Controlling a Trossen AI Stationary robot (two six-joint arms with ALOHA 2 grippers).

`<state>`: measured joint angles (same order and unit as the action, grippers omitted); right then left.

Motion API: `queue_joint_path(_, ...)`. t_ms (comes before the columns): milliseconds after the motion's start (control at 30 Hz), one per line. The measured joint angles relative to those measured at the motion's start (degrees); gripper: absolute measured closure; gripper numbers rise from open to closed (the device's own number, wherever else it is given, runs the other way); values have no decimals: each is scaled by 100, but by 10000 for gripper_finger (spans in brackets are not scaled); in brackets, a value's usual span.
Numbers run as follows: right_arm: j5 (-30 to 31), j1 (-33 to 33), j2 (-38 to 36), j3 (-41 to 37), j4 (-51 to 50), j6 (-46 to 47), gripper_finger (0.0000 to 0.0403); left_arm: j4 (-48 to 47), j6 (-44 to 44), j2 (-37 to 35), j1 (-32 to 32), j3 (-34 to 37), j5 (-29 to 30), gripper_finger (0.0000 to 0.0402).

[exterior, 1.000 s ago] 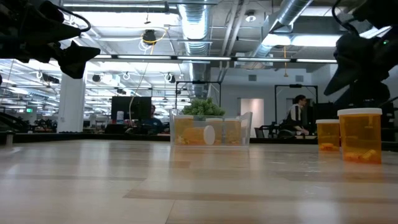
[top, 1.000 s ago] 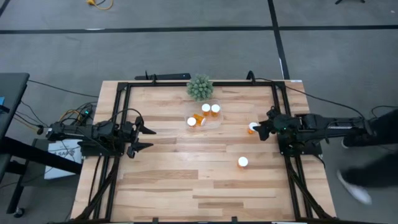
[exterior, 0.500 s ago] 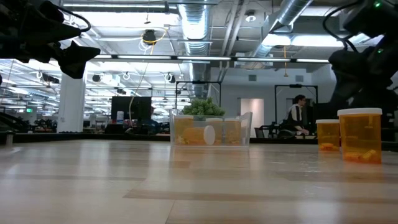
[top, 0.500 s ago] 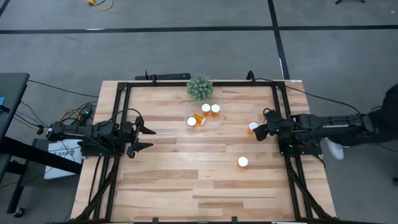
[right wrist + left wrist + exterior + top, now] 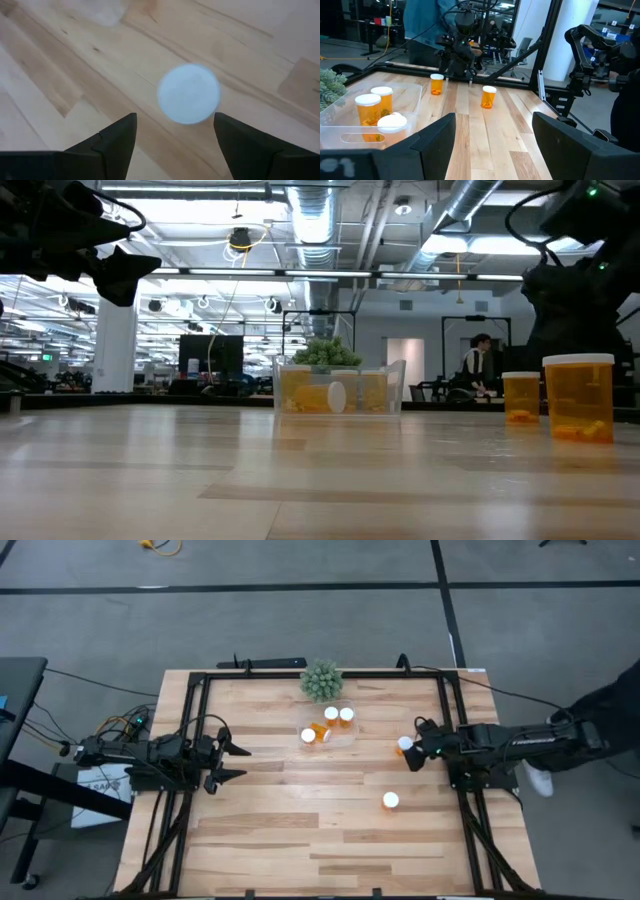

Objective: Pick and place pill bottles into a basket
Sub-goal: Put the orange pill bottle into the transparent bin

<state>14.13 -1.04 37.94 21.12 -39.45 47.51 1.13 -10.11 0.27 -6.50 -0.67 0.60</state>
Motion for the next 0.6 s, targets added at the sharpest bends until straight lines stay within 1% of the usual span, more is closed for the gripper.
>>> queue_joint_path(167,-8,0,321,0,46,-146,142,2,0,0,0,-2,0,148)
queue_joint_path(300,13,-10,594,0,304,-297,142,0,0,0,0,0,0,148)
queue_joint_path(500,367,-76,1016,0,542,-328,142,0,0,0,0,0,0,148)
queue_joint_path(600,416,-182,1195,0,771,-559,142,1,0,0,0,0,0,148)
